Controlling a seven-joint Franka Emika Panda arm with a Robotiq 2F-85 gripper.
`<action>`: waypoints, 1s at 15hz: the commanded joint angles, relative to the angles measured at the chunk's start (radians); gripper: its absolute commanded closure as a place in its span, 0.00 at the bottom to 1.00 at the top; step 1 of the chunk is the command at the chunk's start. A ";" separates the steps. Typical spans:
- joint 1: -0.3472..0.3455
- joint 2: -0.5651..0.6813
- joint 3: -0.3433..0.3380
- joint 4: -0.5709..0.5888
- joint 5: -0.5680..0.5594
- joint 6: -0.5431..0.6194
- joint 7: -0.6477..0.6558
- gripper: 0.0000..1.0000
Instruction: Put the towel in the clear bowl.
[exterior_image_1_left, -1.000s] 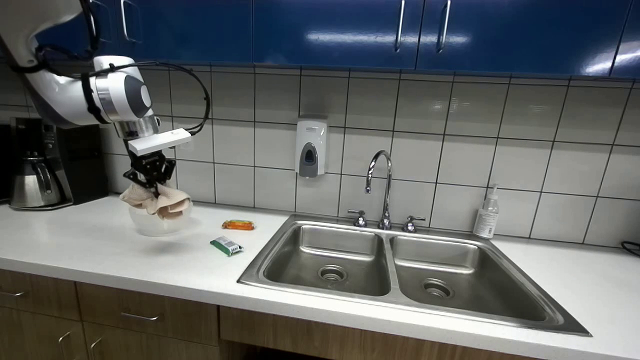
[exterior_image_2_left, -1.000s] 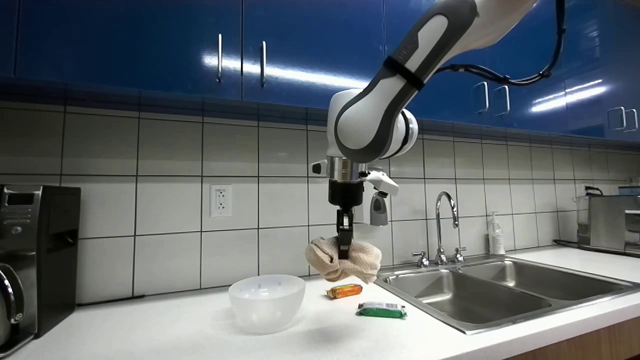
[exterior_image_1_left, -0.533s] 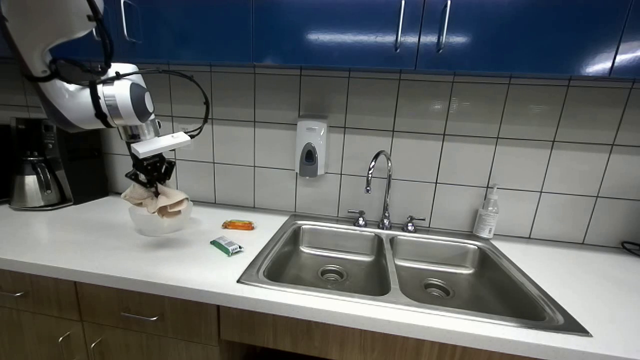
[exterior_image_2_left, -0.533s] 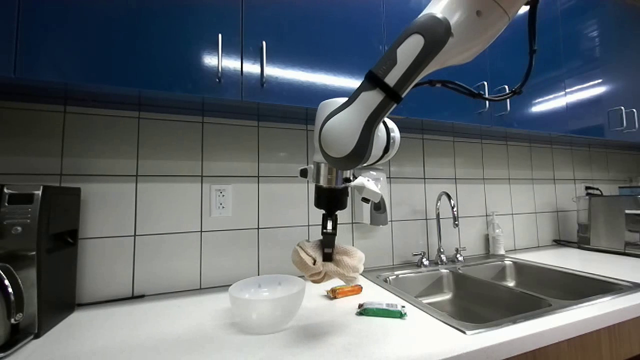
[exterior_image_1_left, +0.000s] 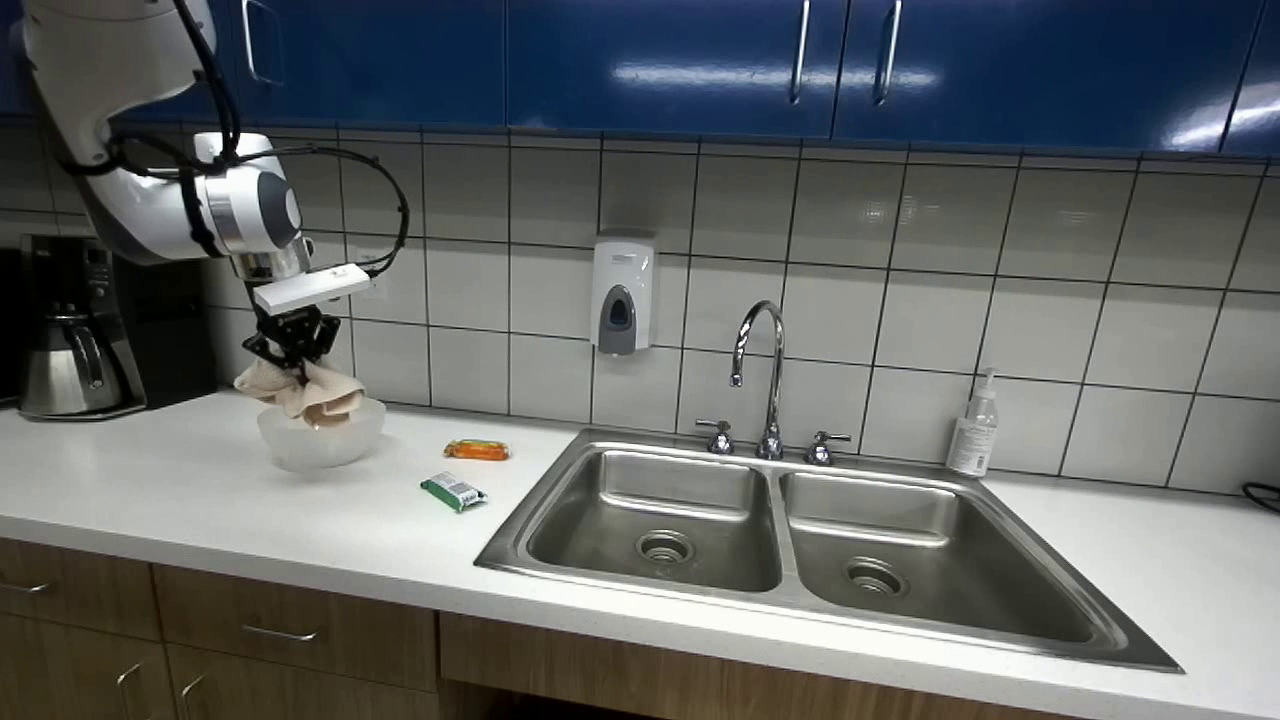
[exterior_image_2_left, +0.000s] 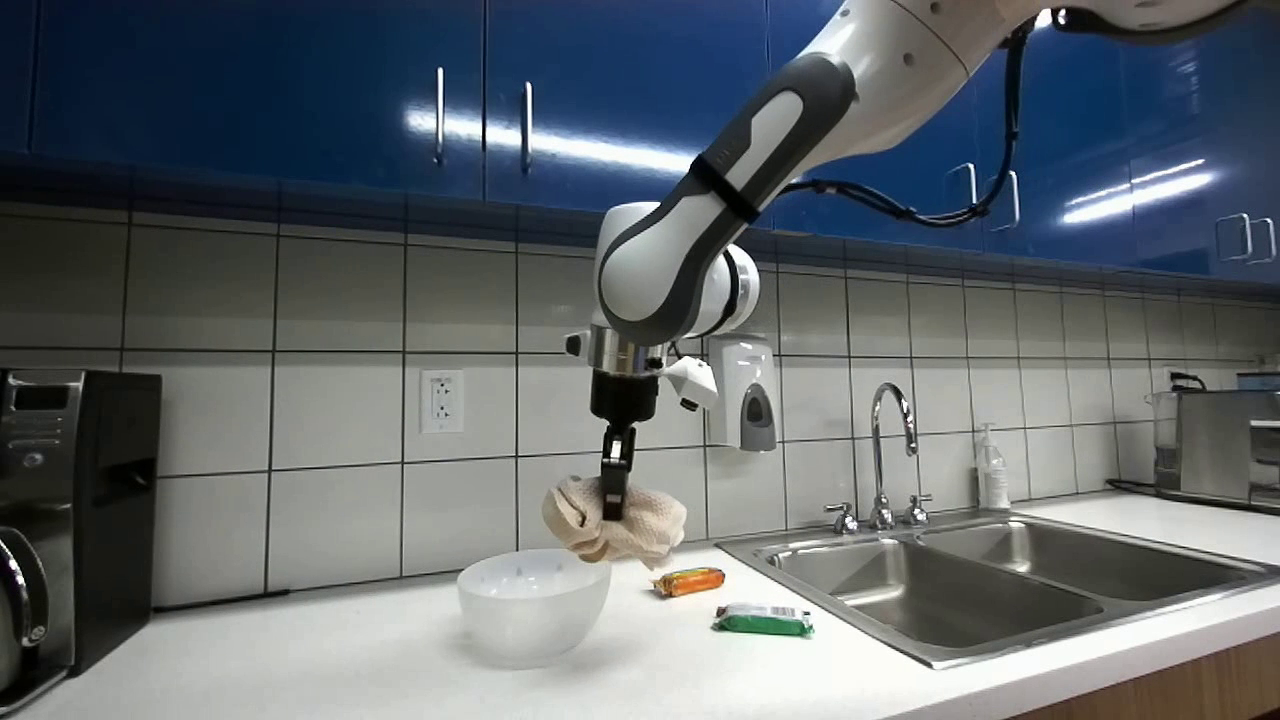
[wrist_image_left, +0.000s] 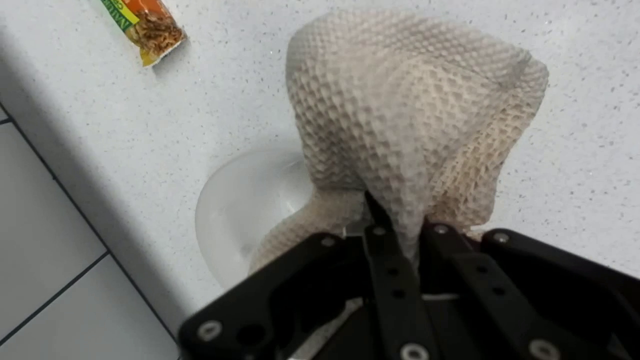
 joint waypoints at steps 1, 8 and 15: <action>0.016 0.052 0.007 0.099 -0.039 -0.042 0.049 0.98; 0.040 0.167 -0.003 0.240 -0.064 -0.082 0.120 0.98; 0.057 0.253 -0.009 0.356 -0.059 -0.126 0.168 0.98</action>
